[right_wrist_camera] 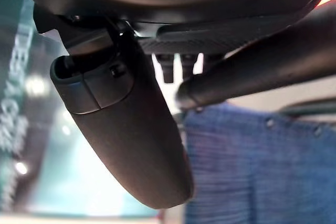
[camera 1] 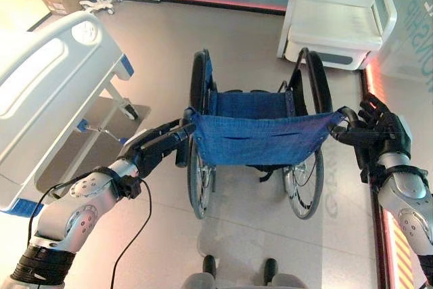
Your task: Push the wheelchair next to the bed
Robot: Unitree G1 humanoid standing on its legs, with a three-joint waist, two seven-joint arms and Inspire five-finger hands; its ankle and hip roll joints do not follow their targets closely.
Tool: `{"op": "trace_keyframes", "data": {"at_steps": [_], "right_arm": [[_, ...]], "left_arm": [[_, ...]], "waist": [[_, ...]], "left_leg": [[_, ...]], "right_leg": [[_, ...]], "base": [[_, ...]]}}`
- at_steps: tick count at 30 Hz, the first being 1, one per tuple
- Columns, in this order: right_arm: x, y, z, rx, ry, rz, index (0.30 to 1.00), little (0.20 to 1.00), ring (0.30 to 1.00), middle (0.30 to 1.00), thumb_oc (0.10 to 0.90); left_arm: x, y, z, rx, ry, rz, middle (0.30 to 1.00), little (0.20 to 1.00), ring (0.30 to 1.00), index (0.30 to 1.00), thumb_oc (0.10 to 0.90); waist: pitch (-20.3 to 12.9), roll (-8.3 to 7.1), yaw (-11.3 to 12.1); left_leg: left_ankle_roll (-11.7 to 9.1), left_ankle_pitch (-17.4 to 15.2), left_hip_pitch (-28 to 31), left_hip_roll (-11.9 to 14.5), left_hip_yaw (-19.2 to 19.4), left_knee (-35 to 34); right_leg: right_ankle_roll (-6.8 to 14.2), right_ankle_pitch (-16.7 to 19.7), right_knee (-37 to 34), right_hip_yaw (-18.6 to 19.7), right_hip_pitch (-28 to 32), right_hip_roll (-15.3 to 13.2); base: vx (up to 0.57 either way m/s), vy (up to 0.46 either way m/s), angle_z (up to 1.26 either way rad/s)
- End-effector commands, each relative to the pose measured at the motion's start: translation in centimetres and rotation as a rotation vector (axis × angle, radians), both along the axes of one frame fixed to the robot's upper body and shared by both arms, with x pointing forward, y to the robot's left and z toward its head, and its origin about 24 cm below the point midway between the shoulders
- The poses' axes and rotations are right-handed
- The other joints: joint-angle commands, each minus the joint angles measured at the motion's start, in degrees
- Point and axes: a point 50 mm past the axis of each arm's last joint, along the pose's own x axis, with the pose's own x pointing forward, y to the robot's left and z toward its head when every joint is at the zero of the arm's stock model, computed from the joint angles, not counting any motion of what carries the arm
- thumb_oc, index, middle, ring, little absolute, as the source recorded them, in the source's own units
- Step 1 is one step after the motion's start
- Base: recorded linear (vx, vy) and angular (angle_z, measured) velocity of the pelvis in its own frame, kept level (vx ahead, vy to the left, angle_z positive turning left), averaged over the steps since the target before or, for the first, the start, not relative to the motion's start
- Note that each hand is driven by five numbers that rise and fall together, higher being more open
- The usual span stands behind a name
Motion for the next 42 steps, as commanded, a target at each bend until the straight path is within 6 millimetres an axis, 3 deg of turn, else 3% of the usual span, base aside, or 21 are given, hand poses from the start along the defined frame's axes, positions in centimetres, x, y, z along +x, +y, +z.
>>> {"op": "trace_keyframes", "data": {"at_steps": [1,5,11,17,24,29,34,42], "right_arm": [[1.3,-0.2,6.3,-0.258,-0.208,-0.001,0.900,0.900,0.900,0.900,0.800],[1.5,-1.0,6.6,-0.362,-0.195,-0.077,0.900,0.900,0.900,0.900,0.800],[1.4,-2.5,8.9,-0.643,-0.244,-0.270,0.900,0.900,0.900,0.900,0.800],[1.4,-2.7,10.4,-0.698,-0.318,-0.342,0.900,0.900,0.900,0.900,0.800],[2.0,-2.6,9.3,-0.624,-0.249,-0.281,0.900,0.900,0.900,0.900,0.800],[2.8,-2.1,7.1,-0.554,-0.141,-0.217,0.900,0.900,0.900,0.900,0.800],[3.4,-2.5,4.5,-0.530,-0.032,-0.261,0.900,0.900,0.900,0.900,0.800],[3.9,-2.4,3.4,-0.428,-0.018,-0.276,0.900,0.900,0.900,0.900,0.800]], "left_arm": [[1.4,-1.5,4.5,-0.027,-0.155,-0.110,0.900,0.900,0.900,0.900,0.800],[1.6,-1.6,4.3,-0.021,-0.141,-0.115,0.900,0.900,0.900,0.900,0.800],[1.8,-1.8,4.6,-0.017,-0.120,-0.112,0.900,0.900,0.900,0.900,0.800],[1.9,-2.2,4.6,-0.023,-0.112,-0.119,0.900,0.900,0.900,0.900,0.800],[2.0,-2.1,4.6,-0.033,-0.116,-0.126,0.900,0.900,0.900,0.900,0.800],[2.2,-2.3,4.5,-0.039,-0.120,-0.129,0.900,0.900,0.900,0.900,0.800],[2.6,-2.7,4.1,-0.036,-0.117,-0.135,0.900,0.900,0.900,0.900,0.800],[3.0,-2.9,4.6,-0.040,-0.136,-0.128,0.900,0.900,0.900,0.900,0.800]], "waist": [[-3.35,-0.24,-0.61],[-3.24,-0.15,-0.67],[-2.81,0.06,-0.37],[-2.76,0.40,-0.08],[-2.58,0.89,-0.09],[-2.40,0.96,-0.20],[-1.81,1.07,-0.24],[-0.71,1.26,-0.49]], "left_leg": [[-1.00,1.00,-1.69,0.86,1.74,0.17],[-1.02,1.00,-1.55,0.92,1.75,0.17],[-1.05,1.06,-1.45,0.89,1.18,0.17],[-1.07,1.10,-1.65,0.81,0.87,0.17],[-1.25,1.16,-2.16,0.67,0.58,0.17],[-1.34,1.26,-2.36,0.69,0.71,0.17],[-1.30,1.48,-2.57,0.77,0.76,0.17],[-1.26,1.55,-2.98,0.58,0.63,0.17]], "right_leg": [[1.14,3.44,0.03,1.46,-2.10,-0.57],[1.20,3.41,0.03,1.55,-1.98,-0.51],[1.38,3.31,0.03,1.61,-1.75,-0.45],[1.50,3.29,0.03,1.52,-1.81,-0.56],[1.65,3.29,0.03,1.42,-2.29,-0.94],[1.61,3.37,0.03,1.19,-2.57,-1.08],[1.40,3.44,0.03,1.15,-2.74,-1.12],[1.28,3.65,0.09,1.29,-3.26,-1.08]], "base": [[0.00,0.000,0.00],[0.00,0.000,0.00],[0.01,-0.002,0.00],[0.00,0.000,0.00],[0.00,0.000,0.00],[0.00,0.000,0.00],[0.00,0.000,0.00],[-0.03,-0.005,0.00]]}}
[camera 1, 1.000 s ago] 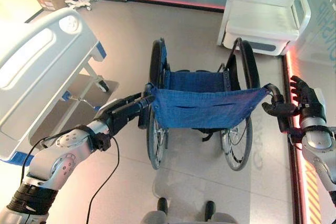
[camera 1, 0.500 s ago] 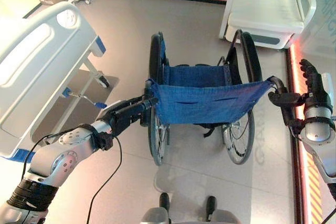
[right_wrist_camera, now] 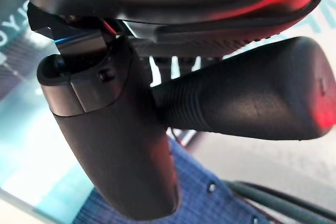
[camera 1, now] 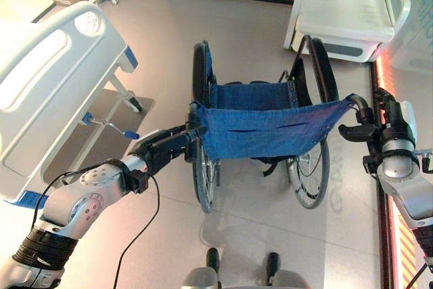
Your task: Push the wheelchair next to the bed
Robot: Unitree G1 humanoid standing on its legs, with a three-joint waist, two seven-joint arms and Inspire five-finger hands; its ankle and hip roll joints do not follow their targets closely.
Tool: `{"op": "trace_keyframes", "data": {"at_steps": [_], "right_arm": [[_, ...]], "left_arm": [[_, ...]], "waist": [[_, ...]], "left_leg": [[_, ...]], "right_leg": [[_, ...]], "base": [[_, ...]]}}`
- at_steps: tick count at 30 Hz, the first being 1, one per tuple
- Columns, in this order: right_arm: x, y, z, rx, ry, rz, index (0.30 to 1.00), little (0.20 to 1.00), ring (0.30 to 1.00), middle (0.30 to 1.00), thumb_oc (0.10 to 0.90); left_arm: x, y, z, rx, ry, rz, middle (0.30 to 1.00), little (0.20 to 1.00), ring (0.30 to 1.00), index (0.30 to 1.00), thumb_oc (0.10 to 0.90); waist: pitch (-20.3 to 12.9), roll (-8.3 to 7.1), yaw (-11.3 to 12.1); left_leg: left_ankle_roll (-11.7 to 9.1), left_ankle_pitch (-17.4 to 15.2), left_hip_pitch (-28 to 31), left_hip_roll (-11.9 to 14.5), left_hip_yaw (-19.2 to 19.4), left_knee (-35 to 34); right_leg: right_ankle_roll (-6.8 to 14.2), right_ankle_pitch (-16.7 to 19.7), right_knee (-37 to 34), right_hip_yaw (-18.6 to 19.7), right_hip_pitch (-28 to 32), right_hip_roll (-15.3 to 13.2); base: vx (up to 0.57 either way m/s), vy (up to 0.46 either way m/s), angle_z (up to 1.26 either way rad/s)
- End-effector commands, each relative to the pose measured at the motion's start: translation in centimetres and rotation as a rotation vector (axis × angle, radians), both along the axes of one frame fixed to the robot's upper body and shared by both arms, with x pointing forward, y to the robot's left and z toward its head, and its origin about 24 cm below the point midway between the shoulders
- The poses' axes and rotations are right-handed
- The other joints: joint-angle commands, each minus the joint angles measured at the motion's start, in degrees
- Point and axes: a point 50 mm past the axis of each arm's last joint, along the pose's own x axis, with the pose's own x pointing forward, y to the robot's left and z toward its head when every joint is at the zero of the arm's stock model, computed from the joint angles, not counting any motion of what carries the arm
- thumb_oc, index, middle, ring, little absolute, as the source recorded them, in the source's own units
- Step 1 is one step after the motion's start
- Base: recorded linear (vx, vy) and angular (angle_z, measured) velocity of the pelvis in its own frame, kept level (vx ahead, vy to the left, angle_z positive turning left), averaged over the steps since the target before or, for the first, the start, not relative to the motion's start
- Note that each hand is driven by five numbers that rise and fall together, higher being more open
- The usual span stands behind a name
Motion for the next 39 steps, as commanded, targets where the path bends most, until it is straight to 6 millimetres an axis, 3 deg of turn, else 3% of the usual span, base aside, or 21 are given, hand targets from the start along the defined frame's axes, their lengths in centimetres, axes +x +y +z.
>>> {"op": "trace_keyframes", "data": {"at_steps": [1,5,6,7,8,9,10,11,12,39], "right_arm": [[0.7,-0.6,3.0,-0.050,-0.139,-0.073,0.900,0.900,0.900,0.900,0.800],[1.3,-0.4,3.0,0.035,-0.143,-0.056,0.900,0.900,0.900,0.900,0.800],[1.6,-0.3,2.9,0.053,-0.139,-0.056,0.801,0.801,0.801,0.801,0.734],[1.7,-0.3,3.0,0.057,-0.140,-0.058,0.589,0.589,0.589,0.589,0.593],[1.8,-0.3,3.0,0.064,-0.139,-0.055,0.514,0.514,0.514,0.514,0.543],[1.9,-0.3,3.0,0.071,-0.138,-0.054,0.300,0.300,0.300,0.300,0.400],[1.9,-0.3,3.1,0.071,-0.139,-0.053,0.300,0.300,0.300,0.300,0.400],[2.0,-0.3,3.2,0.070,-0.141,-0.053,0.300,0.300,0.300,0.300,0.400],[2.1,-0.2,3.3,0.074,-0.141,-0.049,0.300,0.300,0.300,0.300,0.400],[2.7,1.2,3.0,0.156,-0.099,-0.002,0.300,0.300,0.300,0.300,0.400]], "left_arm": [[2.0,-1.5,4.7,-0.057,-0.217,-0.069,0.900,0.900,0.900,0.900,0.800],[2.4,-1.8,5.0,-0.052,-0.226,-0.079,0.900,0.900,0.900,0.900,0.800],[2.5,-1.9,5.1,-0.051,-0.230,-0.079,0.900,0.900,0.900,0.900,0.800],[2.6,-1.9,5.2,-0.052,-0.233,-0.078,0.900,0.900,0.900,0.900,0.800],[2.6,-1.9,5.3,-0.051,-0.236,-0.079,0.900,0.900,0.900,0.900,0.800],[2.7,-1.9,5.5,-0.050,-0.239,-0.081,0.900,0.900,0.900,0.900,0.800],[2.7,-1.9,5.5,-0.050,-0.239,-0.080,0.900,0.900,0.900,0.900,0.800],[2.8,-1.9,5.6,-0.051,-0.241,-0.075,0.651,0.651,0.651,0.651,0.634],[2.9,-1.9,5.7,-0.057,-0.247,-0.072,0.300,0.300,0.300,0.300,0.400],[3.4,-2.1,6.1,-0.070,-0.268,-0.081,0.300,0.300,0.300,0.300,0.400]], "waist": [[-2.88,0.42,-1.58],[-2.30,0.48,-1.63],[-2.07,0.46,-1.63],[-1.99,0.45,-1.61],[-1.98,0.43,-1.60],[-1.95,0.41,-1.60],[-1.94,0.40,-1.59],[-1.87,0.37,-1.58],[-1.86,0.32,-1.56],[-1.09,0.06,-1.98]], "left_leg": [[-1.48,1.46,-3.03,1.05,0.63,0.17],[-1.51,1.59,-3.37,0.89,0.42,0.17],[-1.53,1.64,-3.36,0.91,0.41,0.17],[-1.54,1.66,-3.37,0.93,0.42,0.17],[-1.54,1.66,-3.41,0.91,0.40,0.17],[-1.53,1.64,-3.43,0.89,0.39,0.17],[-1.52,1.64,-3.44,0.89,0.41,0.17],[-1.53,1.68,-3.47,0.91,0.40,0.17],[-1.51,1.62,-3.53,0.88,0.32,0.17],[-1.32,1.48,-3.38,0.74,0.29,0.17]], "right_leg": [[1.11,3.35,0.13,0.64,-3.22,-0.60],[0.99,3.48,0.25,0.76,-3.64,-0.56],[0.95,3.50,0.34,0.75,-3.71,-0.58],[0.96,3.53,0.36,0.71,-3.75,-0.58],[0.96,3.53,0.37,0.66,-3.79,-0.57],[0.92,3.52,0.40,0.62,-3.84,-0.55],[0.89,3.51,0.42,0.60,-3.86,-0.54],[0.87,3.54,0.44,0.60,-3.89,-0.52],[0.85,3.50,0.41,0.58,-3.92,-0.48],[-0.10,3.27,0.91,0.89,-4.25,0.16]], "base": [[-0.03,-0.009,0.00],[-0.04,-0.009,-0.01],[0.00,0.000,0.00],[0.00,0.000,0.00],[0.00,0.000,0.00],[0.00,0.000,0.00],[0.00,0.000,0.00],[0.00,0.000,0.00],[0.00,0.000,0.00],[0.00,-0.003,0.00]]}}
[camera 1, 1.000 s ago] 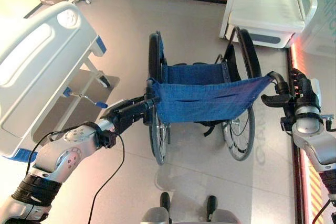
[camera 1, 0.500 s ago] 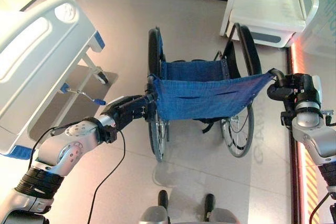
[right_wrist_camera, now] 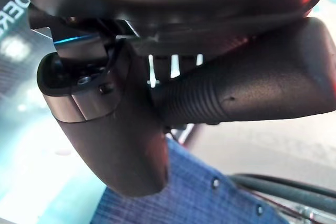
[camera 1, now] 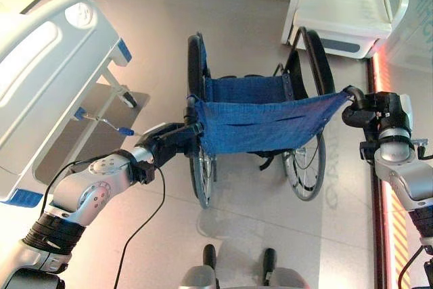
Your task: Push the wheelchair next to the bed
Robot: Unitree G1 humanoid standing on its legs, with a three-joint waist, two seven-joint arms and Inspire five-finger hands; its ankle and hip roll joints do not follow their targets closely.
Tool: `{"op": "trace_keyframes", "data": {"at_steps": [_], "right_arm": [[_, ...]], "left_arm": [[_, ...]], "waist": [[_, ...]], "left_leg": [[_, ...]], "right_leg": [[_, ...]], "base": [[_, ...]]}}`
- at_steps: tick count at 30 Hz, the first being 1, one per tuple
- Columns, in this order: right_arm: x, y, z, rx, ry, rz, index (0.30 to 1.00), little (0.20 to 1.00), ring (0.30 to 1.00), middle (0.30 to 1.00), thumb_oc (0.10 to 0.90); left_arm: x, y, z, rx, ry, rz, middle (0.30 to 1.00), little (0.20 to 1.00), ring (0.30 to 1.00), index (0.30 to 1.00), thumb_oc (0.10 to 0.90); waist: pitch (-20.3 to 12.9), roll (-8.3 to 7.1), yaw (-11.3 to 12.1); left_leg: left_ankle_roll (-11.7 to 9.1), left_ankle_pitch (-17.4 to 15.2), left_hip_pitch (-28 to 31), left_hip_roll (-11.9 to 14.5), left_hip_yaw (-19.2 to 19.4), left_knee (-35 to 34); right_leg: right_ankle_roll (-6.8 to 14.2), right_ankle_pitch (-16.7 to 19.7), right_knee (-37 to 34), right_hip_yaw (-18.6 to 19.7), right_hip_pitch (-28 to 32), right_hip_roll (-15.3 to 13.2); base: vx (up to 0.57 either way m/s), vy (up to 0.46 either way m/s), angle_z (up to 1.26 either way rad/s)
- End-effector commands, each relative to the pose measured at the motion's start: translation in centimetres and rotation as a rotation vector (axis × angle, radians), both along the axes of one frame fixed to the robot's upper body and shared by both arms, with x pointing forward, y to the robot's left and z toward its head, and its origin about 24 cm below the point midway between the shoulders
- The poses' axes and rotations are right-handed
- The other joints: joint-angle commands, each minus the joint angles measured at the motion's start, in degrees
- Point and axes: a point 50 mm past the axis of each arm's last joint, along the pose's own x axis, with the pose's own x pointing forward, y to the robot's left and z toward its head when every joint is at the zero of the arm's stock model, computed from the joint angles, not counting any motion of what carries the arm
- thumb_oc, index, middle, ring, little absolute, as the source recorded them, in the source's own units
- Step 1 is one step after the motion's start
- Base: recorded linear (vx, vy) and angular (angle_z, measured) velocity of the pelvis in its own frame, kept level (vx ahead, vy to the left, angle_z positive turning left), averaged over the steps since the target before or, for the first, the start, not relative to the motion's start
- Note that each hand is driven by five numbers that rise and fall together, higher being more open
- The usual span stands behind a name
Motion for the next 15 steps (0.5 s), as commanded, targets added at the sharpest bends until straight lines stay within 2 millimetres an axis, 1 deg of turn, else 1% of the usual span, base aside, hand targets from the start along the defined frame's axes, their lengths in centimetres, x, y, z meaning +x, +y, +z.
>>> {"op": "trace_keyframes", "data": {"at_steps": [1,7,12,15], "right_arm": [[0.85,0.85,1.92,0.043,-0.073,0.017,0.300,0.300,0.300,0.300,0.400],[0.91,1.05,2.11,0.046,-0.078,0.037,0.300,0.300,0.300,0.300,0.400],[1.02,1.61,2.40,0.045,-0.076,0.080,0.300,0.300,0.300,0.300,0.400],[0.79,1.84,2.46,0.042,-0.067,0.118,0.300,0.300,0.300,0.300,0.400]], "left_arm": [[1.91,-1.31,5.54,-0.073,-0.252,-0.060,0.300,0.300,0.300,0.300,0.400],[1.88,-1.56,5.64,-0.045,-0.264,-0.079,0.300,0.300,0.300,0.300,0.400],[2.01,-1.41,6.07,-0.053,-0.283,-0.053,0.300,0.300,0.300,0.300,0.400],[1.82,-1.08,6.25,-0.058,-0.292,-0.020,0.300,0.300,0.300,0.300,0.400]], "waist": [[-1.66,1.13,-1.65],[-1.64,1.09,-1.74],[-1.58,1.06,-1.87],[-1.62,0.47,-1.85]], "left_leg": [[-1.42,1.40,-2.50,0.83,0.28,0.16],[-1.50,1.51,-2.37,1.15,0.33,0.16],[-1.88,1.96,-2.28,2.04,0.39,0.66],[-2.63,1.36,-2.80,3.22,0.13,4.63]], "right_leg": [[-0.18,3.23,0.93,0.74,-3.47,0.15],[-0.53,2.89,1.18,0.76,-3.45,0.74],[-1.42,1.04,3.97,0.60,-3.99,2.13],[-2.39,-0.13,5.83,0.47,-4.02,2.97]], "base": [[-0.03,-0.039,0.00],[-0.02,-0.055,0.00],[-0.02,-0.109,0.00],[0.04,-0.169,0.02]]}}
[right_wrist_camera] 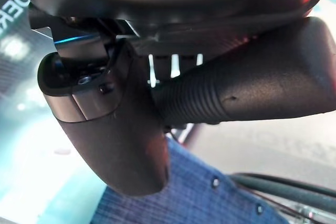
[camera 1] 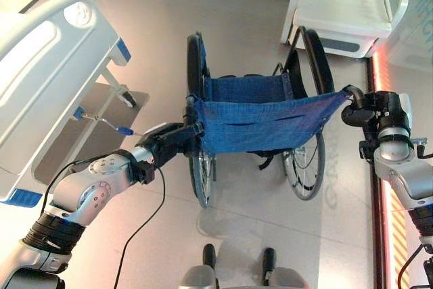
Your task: Push the wheelchair next to the bed
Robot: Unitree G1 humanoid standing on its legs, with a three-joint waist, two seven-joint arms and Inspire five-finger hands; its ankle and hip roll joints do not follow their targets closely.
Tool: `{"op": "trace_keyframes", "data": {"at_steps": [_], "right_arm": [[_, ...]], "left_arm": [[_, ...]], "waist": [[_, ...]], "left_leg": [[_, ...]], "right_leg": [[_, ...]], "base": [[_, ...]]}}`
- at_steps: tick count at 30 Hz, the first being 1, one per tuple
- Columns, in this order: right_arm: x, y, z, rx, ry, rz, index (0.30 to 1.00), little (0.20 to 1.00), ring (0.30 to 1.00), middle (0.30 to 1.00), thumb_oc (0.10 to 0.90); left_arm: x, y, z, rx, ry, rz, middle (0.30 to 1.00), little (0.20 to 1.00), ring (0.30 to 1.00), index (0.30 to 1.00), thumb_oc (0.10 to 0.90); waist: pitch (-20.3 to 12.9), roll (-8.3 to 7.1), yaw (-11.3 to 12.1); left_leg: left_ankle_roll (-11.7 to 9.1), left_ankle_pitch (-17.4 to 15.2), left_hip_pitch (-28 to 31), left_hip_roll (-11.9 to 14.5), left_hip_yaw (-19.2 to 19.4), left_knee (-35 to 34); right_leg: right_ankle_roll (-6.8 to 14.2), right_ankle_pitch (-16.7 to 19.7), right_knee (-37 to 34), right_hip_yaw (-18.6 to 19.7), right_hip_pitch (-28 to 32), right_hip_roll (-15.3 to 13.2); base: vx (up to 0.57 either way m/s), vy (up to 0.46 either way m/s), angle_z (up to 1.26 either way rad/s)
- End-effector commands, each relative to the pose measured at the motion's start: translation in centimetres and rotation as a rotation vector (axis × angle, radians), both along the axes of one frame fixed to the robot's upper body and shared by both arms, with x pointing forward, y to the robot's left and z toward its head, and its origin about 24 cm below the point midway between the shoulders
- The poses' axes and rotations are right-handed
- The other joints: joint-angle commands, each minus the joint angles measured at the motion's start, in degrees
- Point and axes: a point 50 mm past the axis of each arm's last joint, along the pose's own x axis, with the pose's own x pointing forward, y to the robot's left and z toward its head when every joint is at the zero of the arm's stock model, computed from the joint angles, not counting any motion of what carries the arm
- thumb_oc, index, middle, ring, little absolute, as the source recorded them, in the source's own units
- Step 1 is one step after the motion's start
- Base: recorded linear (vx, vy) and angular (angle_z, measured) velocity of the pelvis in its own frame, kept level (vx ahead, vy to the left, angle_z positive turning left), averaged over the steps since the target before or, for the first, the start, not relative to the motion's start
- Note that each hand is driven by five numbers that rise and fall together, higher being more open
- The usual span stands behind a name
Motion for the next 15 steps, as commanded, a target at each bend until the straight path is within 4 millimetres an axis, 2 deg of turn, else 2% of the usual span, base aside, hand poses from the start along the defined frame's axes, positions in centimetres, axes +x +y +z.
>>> {"op": "trace_keyframes", "data": {"at_steps": [1,3,4,5,7,8,9,10,11,12,13,15], "right_arm": [[0.6,1.6,2.5,0.036,-0.063,0.129,0.300,0.300,0.300,0.300,0.400],[0.6,1.7,2.8,0.033,-0.064,0.146,0.300,0.300,0.300,0.300,0.400],[0.7,1.9,3.1,0.030,-0.067,0.161,0.300,0.300,0.300,0.300,0.400],[0.8,2.1,3.4,0.025,-0.067,0.181,0.300,0.300,0.300,0.300,0.400],[0.8,2.3,3.5,0.020,-0.068,0.197,0.300,0.300,0.300,0.300,0.400],[0.8,2.7,3.4,0.010,-0.066,0.229,0.300,0.300,0.300,0.300,0.400],[0.8,2.7,3.4,0.009,-0.066,0.232,0.300,0.300,0.300,0.300,0.400],[0.7,3.1,3.3,0.008,-0.066,0.257,0.300,0.300,0.300,0.300,0.400],[0.7,3.2,3.3,0.009,-0.065,0.261,0.300,0.300,0.300,0.300,0.400],[0.8,3.3,3.1,0.015,-0.066,0.273,0.300,0.300,0.300,0.300,0.400],[0.9,3.5,2.8,0.021,-0.063,0.287,0.300,0.300,0.300,0.300,0.400],[1.1,3.7,2.3,0.026,-0.052,0.307,0.300,0.300,0.300,0.300,0.400]], "left_arm": [[1.7,-0.8,6.3,-0.058,-0.293,-0.002,0.300,0.300,0.300,0.300,0.400],[1.6,-0.5,6.5,-0.061,-0.300,0.017,0.300,0.300,0.300,0.300,0.400],[1.6,-0.2,6.6,-0.071,-0.304,0.031,0.300,0.300,0.300,0.300,0.400],[1.5,0.4,6.7,-0.091,-0.305,0.049,0.300,0.300,0.300,0.300,0.400],[1.3,1.0,6.6,-0.108,-0.296,0.069,0.300,0.300,0.300,0.300,0.400],[1.0,1.9,6.3,-0.115,-0.283,0.107,0.300,0.300,0.300,0.300,0.400],[1.0,2.0,6.3,-0.116,-0.282,0.110,0.300,0.300,0.300,0.300,0.400],[0.7,2.8,5.8,-0.116,-0.273,0.141,0.300,0.300,0.300,0.300,0.400],[0.6,3.0,5.7,-0.116,-0.270,0.146,0.300,0.300,0.300,0.300,0.400],[0.4,3.8,5.1,-0.122,-0.263,0.170,0.300,0.300,0.300,0.300,0.400],[0.3,4.2,4.6,-0.123,-0.262,0.185,0.300,0.300,0.300,0.300,0.400],[0.0,4.5,4.0,-0.124,-0.257,0.203,0.300,0.300,0.300,0.300,0.400]], "waist": [[-1.67,0.04,-1.72],[-1.44,-0.74,-1.56],[-0.89,-1.39,-1.19],[0.59,-2.28,-0.10],[1.79,-2.30,0.63],[2.60,-1.69,1.86],[2.59,-1.74,1.91],[2.63,-0.83,2.98],[2.66,-0.71,3.23],[2.36,0.20,4.28],[2.26,1.01,5.37],[1.92,1.62,6.44]], "left_leg": [[-2.97,0.31,-3.58,3.58,0.41,8.85],[-3.06,-1.00,-4.93,4.29,0.71,13.61],[-3.16,-1.03,-6.82,4.92,0.11,19.72],[-3.59,1.59,-12.02,5.19,-1.51,31.42],[-3.51,3.50,-17.88,4.32,-3.29,40.47],[-2.23,3.85,-21.04,0.78,-5.48,39.44],[-2.13,3.89,-21.11,0.53,-5.49,39.22],[-2.14,6.20,-22.26,-0.46,-4.69,33.72],[-2.30,6.86,-22.09,-0.38,-4.14,32.11],[-3.03,9.38,-22.05,-0.03,-3.20,24.61],[-3.98,12.67,-21.60,-0.40,-4.15,17.61],[-4.71,15.16,-21.06,-0.52,-5.35,11.41]], "right_leg": [[-2.95,-0.36,6.88,-0.04,-4.10,2.49],[-3.43,-0.35,7.97,-0.46,-4.36,2.13],[-4.00,-0.50,9.14,-0.57,-4.49,2.06],[-5.12,-0.79,10.66,-0.68,-3.87,2.36],[-6.37,-1.44,12.20,-0.53,-3.28,3.30],[-6.43,-2.48,14.22,0.93,-2.65,4.06],[-6.39,-2.60,14.39,1.03,-2.67,3.99],[-6.39,-3.68,15.13,1.66,-1.82,5.29],[-6.36,-3.99,15.30,1.77,-1.53,5.49],[-6.37,-5.13,15.11,1.68,0.15,6.92],[-6.38,-6.09,14.60,2.10,2.19,8.04],[-6.37,-7.01,13.68,3.01,4.84,8.92]], "base": [[0.07,-0.225,0.04],[0.06,-0.185,0.09],[0.08,-0.264,0.14],[0.09,-0.294,0.05],[0.14,-0.154,-0.36],[0.16,0.005,-0.27],[0.30,0.065,-0.11],[0.23,0.034,-0.11],[0.47,0.074,-0.24],[0.54,0.098,-0.30],[0.60,0.121,-0.32],[0.49,0.123,-0.33]]}}
